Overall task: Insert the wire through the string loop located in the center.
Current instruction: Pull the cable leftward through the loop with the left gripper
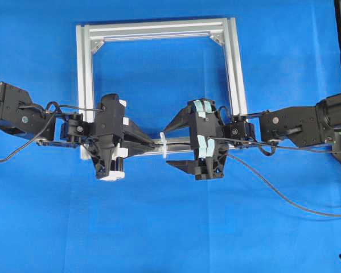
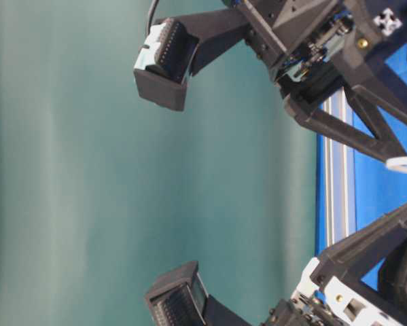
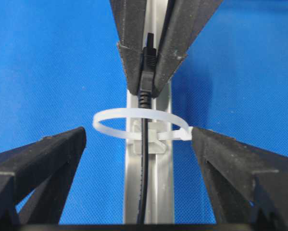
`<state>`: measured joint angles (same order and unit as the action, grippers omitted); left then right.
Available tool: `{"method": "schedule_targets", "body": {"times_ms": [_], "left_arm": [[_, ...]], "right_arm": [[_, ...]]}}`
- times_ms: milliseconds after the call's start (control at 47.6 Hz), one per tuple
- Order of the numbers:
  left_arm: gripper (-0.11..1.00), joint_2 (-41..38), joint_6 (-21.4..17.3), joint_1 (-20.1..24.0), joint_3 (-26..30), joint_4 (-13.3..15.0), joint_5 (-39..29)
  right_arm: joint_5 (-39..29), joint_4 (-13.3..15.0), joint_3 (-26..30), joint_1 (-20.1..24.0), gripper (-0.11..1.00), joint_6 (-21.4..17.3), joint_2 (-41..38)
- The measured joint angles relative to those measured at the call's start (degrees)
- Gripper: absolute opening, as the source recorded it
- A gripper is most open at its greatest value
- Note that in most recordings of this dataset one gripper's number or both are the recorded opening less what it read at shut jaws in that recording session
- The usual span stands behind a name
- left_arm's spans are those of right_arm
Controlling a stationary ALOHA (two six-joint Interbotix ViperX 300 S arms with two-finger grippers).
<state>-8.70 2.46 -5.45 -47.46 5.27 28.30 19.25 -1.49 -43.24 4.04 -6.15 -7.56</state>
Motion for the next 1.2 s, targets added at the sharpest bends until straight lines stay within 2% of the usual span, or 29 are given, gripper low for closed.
{"method": "schedule_targets", "body": {"times_ms": [168, 315, 630, 945, 1196], "left_arm": [[0.09, -0.09, 0.00, 0.00, -0.35, 0.00, 0.00], [0.09, 1.58, 0.00, 0.00, -3.16, -0.09, 0.00], [0.09, 10.28, 0.00, -0.09, -13.01, -0.09, 0.00], [0.09, 21.71, -0.09, -2.20, -24.96, -0.09, 0.00], [0.09, 29.53, -0.09, -2.37, -29.88, -0.09, -2.29]], "right_arm": [[0.00, 0.00, 0.00, 0.00, 0.94, 0.00, 0.09], [0.00, -0.09, 0.00, 0.00, 0.94, 0.00, 0.00], [0.09, 0.00, -0.70, 0.00, 0.94, 0.00, 0.09], [0.09, -0.09, -0.88, -0.09, 0.94, 0.18, 0.09], [0.00, 0.09, -0.88, -0.09, 0.94, 0.26, 0.09]]}}
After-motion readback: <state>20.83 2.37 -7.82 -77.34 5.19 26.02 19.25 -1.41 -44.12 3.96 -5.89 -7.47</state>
